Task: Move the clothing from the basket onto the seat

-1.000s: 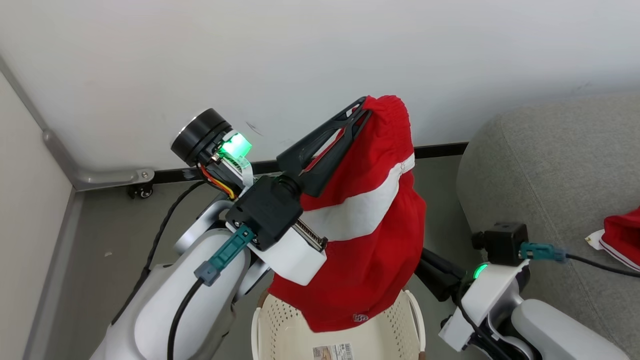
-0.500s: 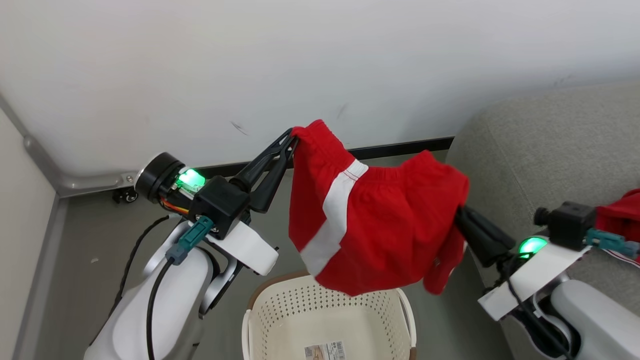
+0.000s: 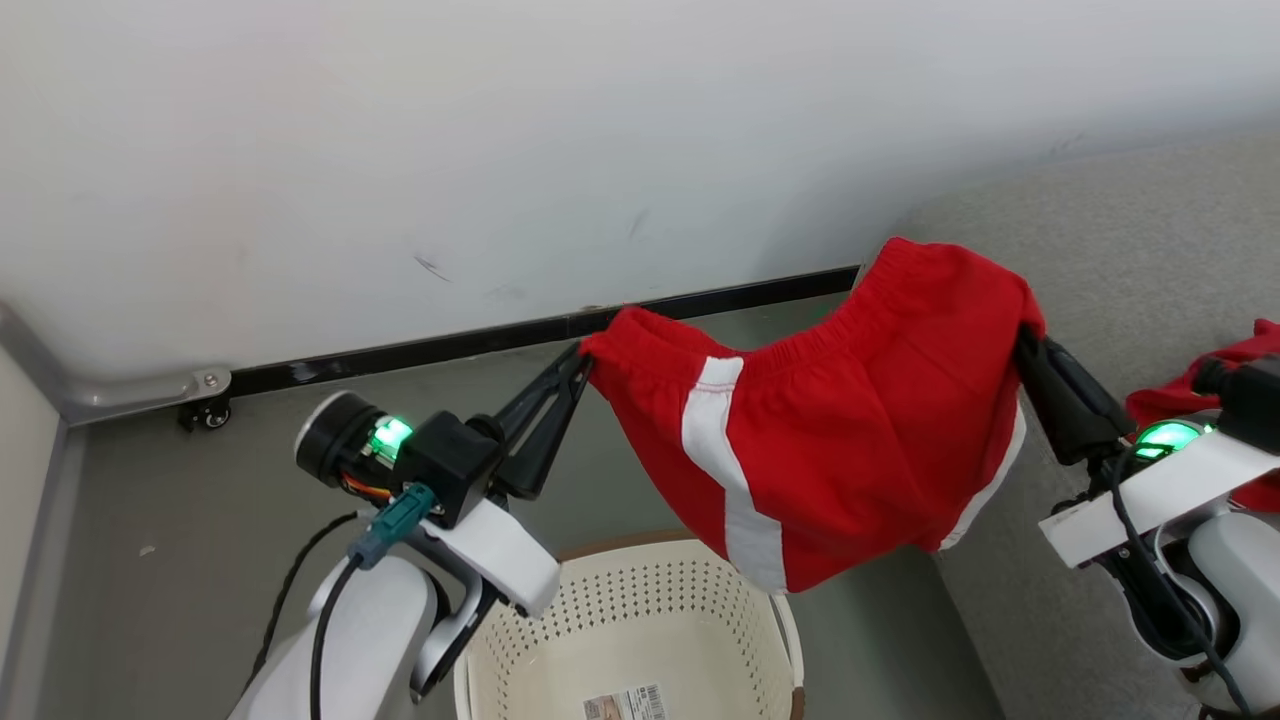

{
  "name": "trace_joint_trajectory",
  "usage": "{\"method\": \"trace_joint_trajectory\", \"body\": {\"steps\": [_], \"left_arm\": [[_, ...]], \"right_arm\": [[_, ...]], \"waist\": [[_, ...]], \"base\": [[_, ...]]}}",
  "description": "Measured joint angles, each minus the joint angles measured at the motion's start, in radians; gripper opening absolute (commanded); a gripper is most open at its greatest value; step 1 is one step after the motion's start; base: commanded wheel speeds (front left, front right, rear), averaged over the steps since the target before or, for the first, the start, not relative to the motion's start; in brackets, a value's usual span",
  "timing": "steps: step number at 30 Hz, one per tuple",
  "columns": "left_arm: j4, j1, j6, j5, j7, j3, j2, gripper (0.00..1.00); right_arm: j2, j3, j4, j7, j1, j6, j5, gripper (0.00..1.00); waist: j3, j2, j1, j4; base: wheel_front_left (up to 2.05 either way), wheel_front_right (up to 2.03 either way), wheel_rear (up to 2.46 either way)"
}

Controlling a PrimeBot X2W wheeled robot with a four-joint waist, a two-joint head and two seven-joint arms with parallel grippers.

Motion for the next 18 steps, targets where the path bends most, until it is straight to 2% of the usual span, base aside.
{"method": "trace_joint_trajectory", "body": {"steps": [3, 4, 5, 8, 9, 10, 18], "left_arm": [[0.008, 0.016, -0.008, -0.007, 0.000, -0.013, -0.002, 0.02], [0.010, 0.022, -0.009, -0.011, 0.000, -0.016, -0.004, 0.04], [0.012, 0.027, -0.009, -0.015, 0.000, -0.018, -0.005, 0.11], [0.015, 0.032, -0.018, -0.023, 0.000, -0.026, -0.010, 0.47], [0.014, 0.033, -0.019, -0.023, 0.000, -0.029, -0.013, 0.84], [0.014, 0.036, -0.025, -0.025, 0.000, -0.031, -0.016, 1.00], [-0.016, 0.047, -0.043, -0.042, 0.000, -0.074, -0.031, 1.00]], "right_arm": [[0.002, -0.023, 0.015, 0.000, 0.000, 0.000, -0.005, 0.00], [0.003, -0.032, 0.018, 0.000, -0.001, 0.000, -0.006, 0.00], [0.004, -0.040, 0.021, -0.002, -0.002, 0.000, -0.011, 0.00], [0.017, -0.068, 0.038, -0.003, -0.004, 0.000, -0.024, 0.00], [0.022, -0.080, 0.046, -0.003, -0.005, 0.000, -0.026, 0.00], [0.027, -0.094, 0.053, -0.003, -0.008, 0.000, -0.027, 0.00], [0.037, -0.147, 0.066, -0.003, -0.027, 0.000, -0.061, 0.00]], "waist": [[-0.001, 0.0000, 0.0000, -0.010], [-0.001, 0.0000, 0.0000, -0.014], [-0.001, 0.0000, 0.0000, -0.016], [-0.002, 0.0000, 0.0000, -0.024], [-0.003, 0.0000, 0.0000, -0.026], [-0.003, 0.0000, 0.0000, -0.028], [-0.010, 0.0000, 0.0000, -0.035]], "base": [[0.00, 0.00, 0.00], [0.00, 0.00, 0.00], [0.00, 0.00, 0.00], [0.00, 0.00, 0.00], [0.00, 0.00, 0.00], [0.00, 0.00, 0.00], [0.00, 0.00, 0.00]]}}
